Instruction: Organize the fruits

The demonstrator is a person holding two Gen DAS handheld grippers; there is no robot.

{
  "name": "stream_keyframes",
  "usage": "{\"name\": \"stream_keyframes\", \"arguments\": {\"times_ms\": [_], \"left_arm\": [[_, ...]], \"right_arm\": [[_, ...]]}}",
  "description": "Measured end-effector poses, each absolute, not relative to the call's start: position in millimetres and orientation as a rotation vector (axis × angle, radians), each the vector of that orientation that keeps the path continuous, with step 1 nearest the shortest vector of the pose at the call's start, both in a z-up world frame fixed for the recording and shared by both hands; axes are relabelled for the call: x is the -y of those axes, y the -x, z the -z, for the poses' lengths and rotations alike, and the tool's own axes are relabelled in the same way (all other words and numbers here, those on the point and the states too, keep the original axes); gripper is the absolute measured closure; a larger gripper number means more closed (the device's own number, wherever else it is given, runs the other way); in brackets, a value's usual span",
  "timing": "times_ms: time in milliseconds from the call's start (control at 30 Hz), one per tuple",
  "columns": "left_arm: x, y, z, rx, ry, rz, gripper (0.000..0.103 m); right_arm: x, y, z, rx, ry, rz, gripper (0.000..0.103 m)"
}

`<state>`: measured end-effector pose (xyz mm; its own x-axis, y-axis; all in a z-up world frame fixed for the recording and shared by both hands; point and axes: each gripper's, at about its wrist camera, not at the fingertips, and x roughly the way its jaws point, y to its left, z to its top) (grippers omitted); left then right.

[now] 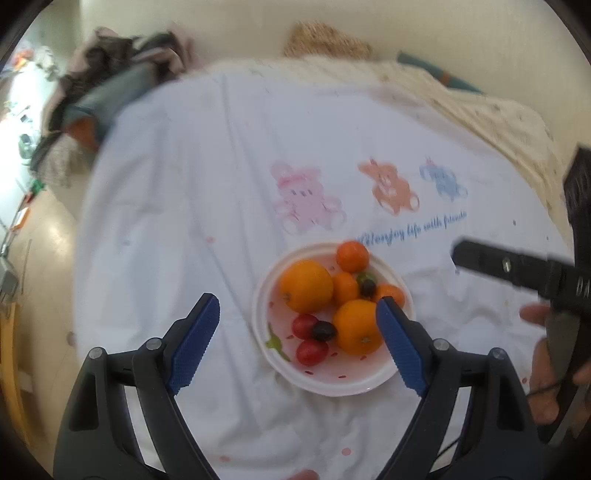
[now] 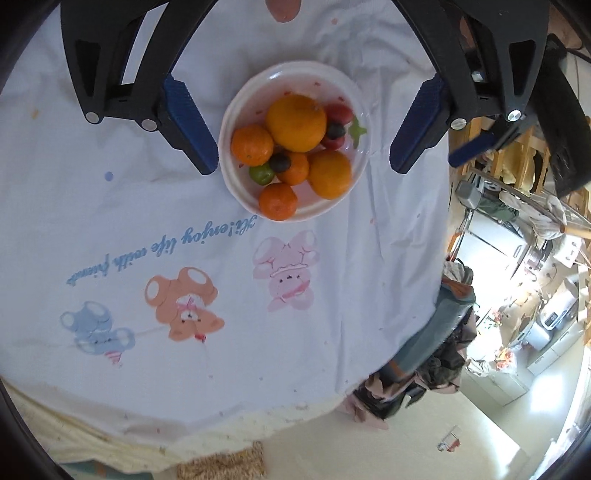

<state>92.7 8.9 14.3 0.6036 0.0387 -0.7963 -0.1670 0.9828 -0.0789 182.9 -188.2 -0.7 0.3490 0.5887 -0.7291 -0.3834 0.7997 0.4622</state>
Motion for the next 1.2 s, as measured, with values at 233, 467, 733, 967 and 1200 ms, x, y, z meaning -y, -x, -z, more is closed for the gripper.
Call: {"name": "stream_keyframes", "arguments": {"times_ms": [233, 467, 733, 967, 1200], "left_arm": [[-22.5, -39.8, -33.4, -0.859, 0.213, -0.189, 0.019], [-11.7, -6.9, -26.3, -0.841, 0.21, -0.191, 0.011], [-4.9, 15.0, -12.0, -0.816, 0.167, -0.2, 0.001], [3.1, 16.0, -15.6, -0.76, 0.122, -0.211, 0.001], [3.1, 11.4, -17.0, -0.746, 0.131, -0.22, 0.001]], "right_arm": [[209.4, -133.6, -13.7, -0.954, -0.184, -0.528, 0.0], [214.4, -94.6, -7.7, -0.916, -0.109, -0.479, 0.0], [205.1, -58.0, -3.8, -0.837, -0.015, -0.458, 0.0], [192.0, -49.2, -5.4, -0.767, 0.035, -0.44, 0.0], [196.0, -56.9, -0.3, -0.799, 0.008, -0.426, 0.0]]}}
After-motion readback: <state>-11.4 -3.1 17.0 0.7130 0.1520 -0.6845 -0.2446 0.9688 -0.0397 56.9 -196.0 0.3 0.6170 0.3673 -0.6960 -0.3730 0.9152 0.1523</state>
